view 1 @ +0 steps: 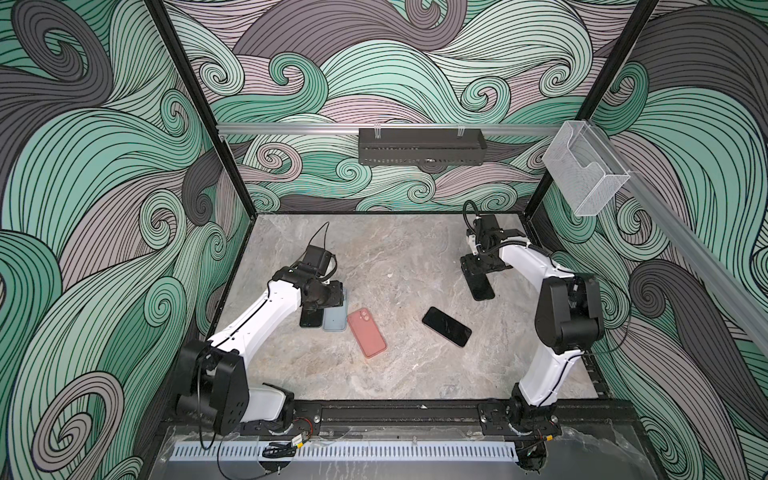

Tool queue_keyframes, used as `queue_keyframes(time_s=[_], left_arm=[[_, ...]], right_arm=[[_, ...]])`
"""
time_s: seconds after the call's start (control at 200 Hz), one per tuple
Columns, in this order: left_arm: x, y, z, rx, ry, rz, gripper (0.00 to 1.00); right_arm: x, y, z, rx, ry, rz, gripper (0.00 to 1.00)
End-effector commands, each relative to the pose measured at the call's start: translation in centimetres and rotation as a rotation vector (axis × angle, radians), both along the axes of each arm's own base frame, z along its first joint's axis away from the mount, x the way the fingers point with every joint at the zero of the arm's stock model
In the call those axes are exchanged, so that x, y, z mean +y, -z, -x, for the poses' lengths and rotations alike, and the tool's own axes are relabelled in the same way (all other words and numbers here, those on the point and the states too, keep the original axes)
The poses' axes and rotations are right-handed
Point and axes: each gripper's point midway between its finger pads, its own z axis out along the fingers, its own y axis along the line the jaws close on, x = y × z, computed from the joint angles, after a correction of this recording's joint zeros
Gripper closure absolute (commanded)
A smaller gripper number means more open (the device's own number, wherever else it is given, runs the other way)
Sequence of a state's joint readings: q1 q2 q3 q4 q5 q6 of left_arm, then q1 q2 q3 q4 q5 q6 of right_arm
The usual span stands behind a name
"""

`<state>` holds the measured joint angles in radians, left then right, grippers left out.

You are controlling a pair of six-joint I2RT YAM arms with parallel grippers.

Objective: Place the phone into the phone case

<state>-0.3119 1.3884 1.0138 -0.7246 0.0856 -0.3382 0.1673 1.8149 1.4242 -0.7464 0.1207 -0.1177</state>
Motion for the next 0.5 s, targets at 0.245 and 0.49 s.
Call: queue_keyframes(time_s=[0.245, 0.49], left_arm=[[-2.8, 0.2, -0.4, 0.091, 0.283, -0.106, 0.46], [-4.7, 2.8, -0.6, 0.188, 0.468, -0.277, 0.52]], right_arm=[[7.6, -2.4, 6.9, 0.011, -0.138, -0.172, 0.23], [11.2, -2.8, 12.8, 0.006, -0.195, -0.335, 0.26]])
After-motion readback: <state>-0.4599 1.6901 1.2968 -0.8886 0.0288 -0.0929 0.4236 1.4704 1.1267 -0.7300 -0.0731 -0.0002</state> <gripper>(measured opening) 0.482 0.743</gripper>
